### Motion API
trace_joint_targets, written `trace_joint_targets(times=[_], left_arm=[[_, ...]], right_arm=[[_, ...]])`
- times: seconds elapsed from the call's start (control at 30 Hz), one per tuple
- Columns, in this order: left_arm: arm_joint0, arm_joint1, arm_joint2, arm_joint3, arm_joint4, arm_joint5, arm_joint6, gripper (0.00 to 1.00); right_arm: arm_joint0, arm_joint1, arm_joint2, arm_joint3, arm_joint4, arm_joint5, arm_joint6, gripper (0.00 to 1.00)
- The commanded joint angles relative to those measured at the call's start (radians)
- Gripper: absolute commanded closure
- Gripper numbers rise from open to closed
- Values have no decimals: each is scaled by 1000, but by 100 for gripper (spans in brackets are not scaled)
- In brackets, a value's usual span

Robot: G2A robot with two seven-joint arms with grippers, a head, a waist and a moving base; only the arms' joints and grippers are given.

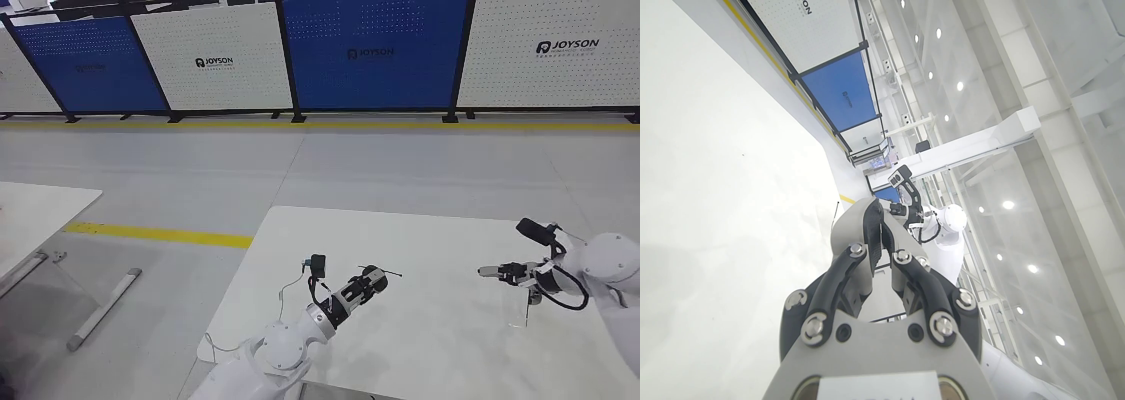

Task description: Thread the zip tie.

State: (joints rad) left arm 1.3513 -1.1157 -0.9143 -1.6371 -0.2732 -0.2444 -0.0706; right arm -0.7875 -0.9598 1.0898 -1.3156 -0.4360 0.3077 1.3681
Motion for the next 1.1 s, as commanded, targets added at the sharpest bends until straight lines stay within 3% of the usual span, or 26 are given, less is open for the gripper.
trace_joint_targets(times=[0.0, 0.13, 0.27, 0.6, 0.7, 0.8, 1.07], left_arm=[[0, 0, 0, 0, 0, 0, 0, 100], [0, 0, 0, 0, 0, 0, 0, 100], [0, 0, 0, 0, 0, 0, 0, 100], [0, 0, 0, 0, 0, 0, 0, 100], [0, 0, 0, 0, 0, 0, 0, 100], [0, 0, 0, 0, 0, 0, 0, 100], [0, 0, 0, 0, 0, 0, 0, 100]], right_arm=[[0, 7, 2, -8, -42, -11, 22, 0], [17, 23, -41, -14, -116, -72, 22, 0], [66, 31, -125, 62, -69, -215, 22, 0], [53, 30, -129, 70, -70, -234, 5, 0], [66, 28, -135, 104, -95, -195, 2, 0], [75, 20, -154, 113, -142, -105, -14, 0], [82, 13, -171, 117, -156, -84, -5, 0]])
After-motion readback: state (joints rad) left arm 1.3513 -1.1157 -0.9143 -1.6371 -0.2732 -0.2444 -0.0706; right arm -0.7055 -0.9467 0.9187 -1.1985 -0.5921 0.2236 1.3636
